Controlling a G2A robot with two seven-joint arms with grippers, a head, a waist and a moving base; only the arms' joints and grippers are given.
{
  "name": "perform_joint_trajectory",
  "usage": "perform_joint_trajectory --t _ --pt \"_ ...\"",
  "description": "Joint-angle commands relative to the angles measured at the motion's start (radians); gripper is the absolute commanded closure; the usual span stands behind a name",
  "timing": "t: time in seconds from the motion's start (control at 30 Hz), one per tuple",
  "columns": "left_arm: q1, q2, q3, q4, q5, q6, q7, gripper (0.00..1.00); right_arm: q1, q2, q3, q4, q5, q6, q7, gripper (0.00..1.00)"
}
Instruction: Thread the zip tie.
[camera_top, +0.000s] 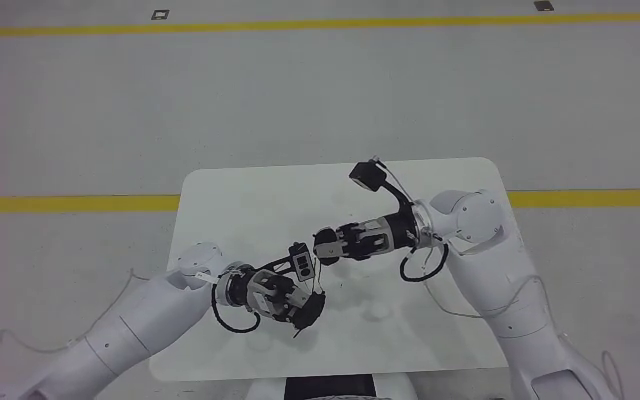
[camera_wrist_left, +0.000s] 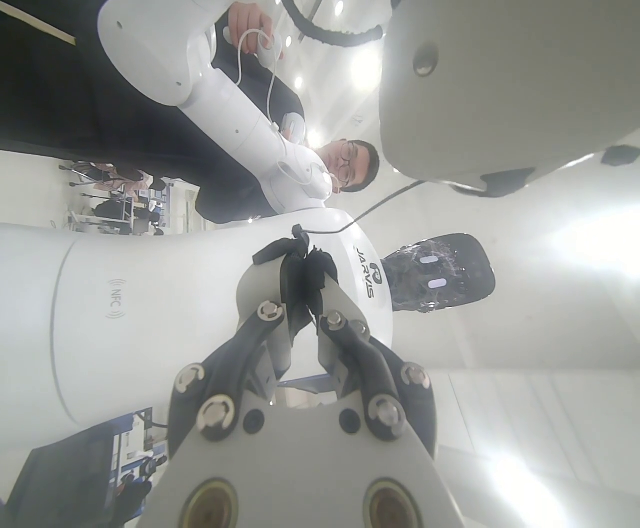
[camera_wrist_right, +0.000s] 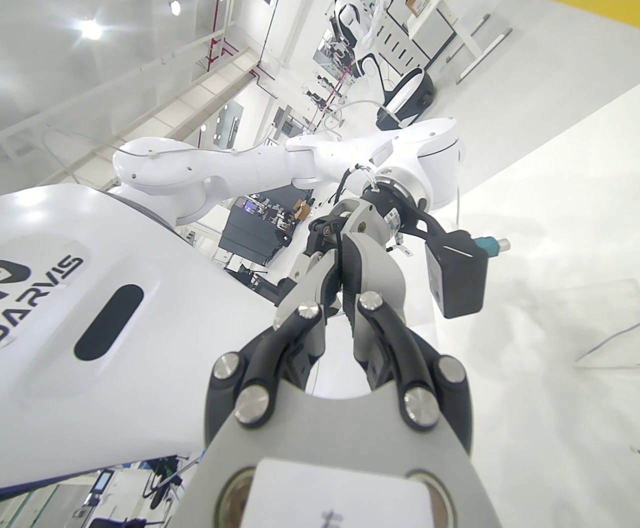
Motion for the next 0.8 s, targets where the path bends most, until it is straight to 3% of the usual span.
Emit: perform_joint_trajectory --t 0.0,0.77 --pt "-0.002 0.001 0.002 0.0 -0.001 -0.002 0.0 1.0 0.002 -0.001 -0.004 0.001 -0.001 0.0 0.0 1.0" --pt "-0.005 0.006 0.006 0.0 -0.011 -0.012 0.0 1.0 -0.009 0.025 0.016 0.008 0.045 0.0 0.0 1.0"
